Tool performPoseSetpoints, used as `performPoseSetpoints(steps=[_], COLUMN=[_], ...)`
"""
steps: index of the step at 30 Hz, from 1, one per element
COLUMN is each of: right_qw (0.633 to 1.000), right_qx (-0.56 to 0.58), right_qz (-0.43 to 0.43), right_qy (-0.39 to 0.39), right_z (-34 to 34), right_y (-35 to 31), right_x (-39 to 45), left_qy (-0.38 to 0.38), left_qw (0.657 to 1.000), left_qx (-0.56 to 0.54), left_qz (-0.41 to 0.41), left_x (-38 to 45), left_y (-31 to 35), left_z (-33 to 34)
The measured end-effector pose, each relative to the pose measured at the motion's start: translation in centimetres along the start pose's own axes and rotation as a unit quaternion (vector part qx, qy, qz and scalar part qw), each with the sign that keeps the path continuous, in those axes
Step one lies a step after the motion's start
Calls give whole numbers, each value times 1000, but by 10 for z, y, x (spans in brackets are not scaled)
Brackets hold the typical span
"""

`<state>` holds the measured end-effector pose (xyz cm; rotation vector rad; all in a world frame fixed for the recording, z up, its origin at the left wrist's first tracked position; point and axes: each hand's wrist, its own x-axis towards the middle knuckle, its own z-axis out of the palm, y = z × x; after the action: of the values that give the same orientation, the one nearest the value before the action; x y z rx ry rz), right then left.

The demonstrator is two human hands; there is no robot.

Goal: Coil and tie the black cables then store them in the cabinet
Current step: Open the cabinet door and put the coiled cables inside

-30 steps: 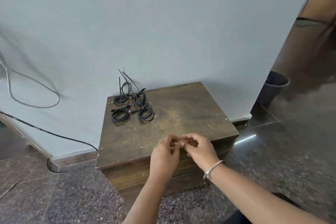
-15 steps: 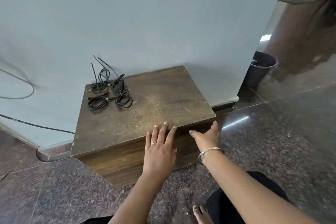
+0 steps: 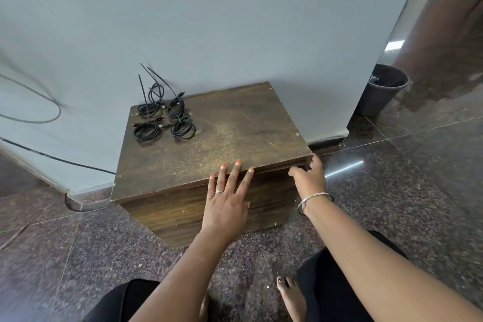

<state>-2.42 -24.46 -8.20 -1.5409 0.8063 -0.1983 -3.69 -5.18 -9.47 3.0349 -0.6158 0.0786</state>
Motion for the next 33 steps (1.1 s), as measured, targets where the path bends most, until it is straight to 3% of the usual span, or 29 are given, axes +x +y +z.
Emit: performPoseSetpoints(steps=[3, 6, 12, 14, 17, 25, 33], right_qw=[996, 962, 797, 775, 771, 708, 718], right_qx=[-84, -264, -552, -559, -555, -542, -401], right_qz=[-13, -62, -247, -292, -276, -244, -165], right_qy=[16, 38, -4, -49, -144, -380, -544], right_z=[-13, -26, -34, -29, -25, -36, -16], right_y=[2, 2, 6, 10, 15, 21, 36], right_x=[-9, -16, -48, -63, -79, -114, -152], left_qy=[-9, -24, -40, -53, -48, -45, -37], left_qw=[1000, 999, 999, 995, 985, 978, 969], left_qx=[11, 22, -27, -81, -146, -145, -151], left_qz=[-18, -28, -21, -38, -73, -139, -190], left_x=[-7, -15, -36, -43, -55, -89, -124], left_y=[-4, -11, -5, 0, 5, 14, -10], left_z=[4, 7, -3, -7, -16, -27, -40])
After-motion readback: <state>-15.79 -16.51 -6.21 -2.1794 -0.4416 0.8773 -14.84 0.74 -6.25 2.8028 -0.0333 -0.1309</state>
